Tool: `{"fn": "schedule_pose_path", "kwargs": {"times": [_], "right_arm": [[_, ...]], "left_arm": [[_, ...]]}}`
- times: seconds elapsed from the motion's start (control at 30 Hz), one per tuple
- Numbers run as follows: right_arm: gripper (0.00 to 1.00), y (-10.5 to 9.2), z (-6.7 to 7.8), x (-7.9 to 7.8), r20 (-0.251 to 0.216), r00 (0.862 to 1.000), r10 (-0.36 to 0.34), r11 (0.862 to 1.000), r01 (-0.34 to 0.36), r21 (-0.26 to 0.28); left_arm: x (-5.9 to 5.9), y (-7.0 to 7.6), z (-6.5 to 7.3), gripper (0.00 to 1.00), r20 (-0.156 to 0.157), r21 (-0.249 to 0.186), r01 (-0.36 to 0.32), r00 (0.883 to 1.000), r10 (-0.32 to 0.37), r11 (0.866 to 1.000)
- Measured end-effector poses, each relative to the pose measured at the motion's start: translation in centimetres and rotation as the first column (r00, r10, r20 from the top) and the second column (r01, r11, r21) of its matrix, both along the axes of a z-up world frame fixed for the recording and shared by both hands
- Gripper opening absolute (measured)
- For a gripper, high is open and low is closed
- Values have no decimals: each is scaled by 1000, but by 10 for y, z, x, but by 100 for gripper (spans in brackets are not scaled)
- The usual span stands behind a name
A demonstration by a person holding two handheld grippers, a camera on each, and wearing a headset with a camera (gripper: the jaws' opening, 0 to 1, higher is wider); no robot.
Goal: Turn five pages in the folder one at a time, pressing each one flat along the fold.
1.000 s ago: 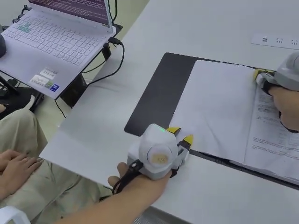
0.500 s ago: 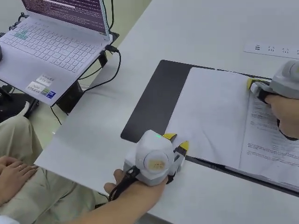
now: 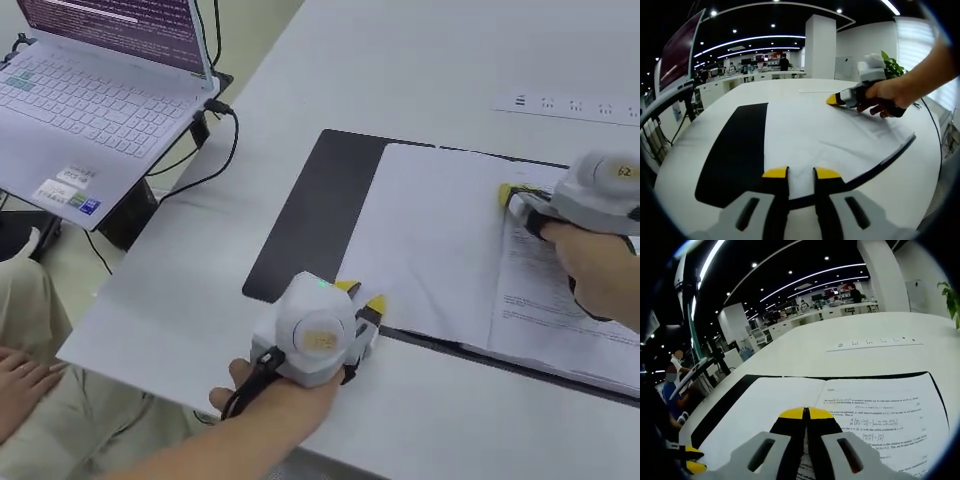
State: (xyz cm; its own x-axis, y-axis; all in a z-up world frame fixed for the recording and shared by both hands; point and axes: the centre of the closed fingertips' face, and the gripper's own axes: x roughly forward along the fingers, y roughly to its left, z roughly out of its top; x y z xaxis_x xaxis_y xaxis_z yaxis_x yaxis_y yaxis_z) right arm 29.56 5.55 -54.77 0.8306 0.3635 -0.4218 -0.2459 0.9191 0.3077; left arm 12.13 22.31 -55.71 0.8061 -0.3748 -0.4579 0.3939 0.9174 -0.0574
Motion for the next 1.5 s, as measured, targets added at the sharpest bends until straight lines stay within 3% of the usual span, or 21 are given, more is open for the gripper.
{"fn": "schedule_pose_path", "kwargs": {"times": [0.4, 0.67, 0.9, 1.03, 1.13, 1.5], "right_arm": [[0, 17, 13, -57, 12, 1000, 1, 999, -2, 51], [0, 21, 16, -91, 37, 999, 6, 999, -8, 40], [0, 25, 14, -121, 25, 999, 33, 999, -34, 36], [0, 27, 12, -128, 17, 998, 55, 998, -56, 37], [0, 32, 10, -143, 16, 995, 101, 995, -101, 12], [0, 36, 3, -177, -2, 990, 142, 990, -142, 1]], "left_arm": [[0, 0, 0, 18, -5, 0, -4, 1000, 4, 1000], [-2, -1, 1, 18, -7, -5, -9, 1000, 9, 1000], [-2, 0, 2, 18, 1, -6, -7, 1000, 7, 1000], [-2, 0, 2, 18, 4, -4, -4, 1000, 4, 1000], [-2, 0, 2, 18, 9, -5, -4, 1000, 4, 1000], [-2, 0, 2, 18, 10, -8, -5, 1000, 5, 1000]]}}
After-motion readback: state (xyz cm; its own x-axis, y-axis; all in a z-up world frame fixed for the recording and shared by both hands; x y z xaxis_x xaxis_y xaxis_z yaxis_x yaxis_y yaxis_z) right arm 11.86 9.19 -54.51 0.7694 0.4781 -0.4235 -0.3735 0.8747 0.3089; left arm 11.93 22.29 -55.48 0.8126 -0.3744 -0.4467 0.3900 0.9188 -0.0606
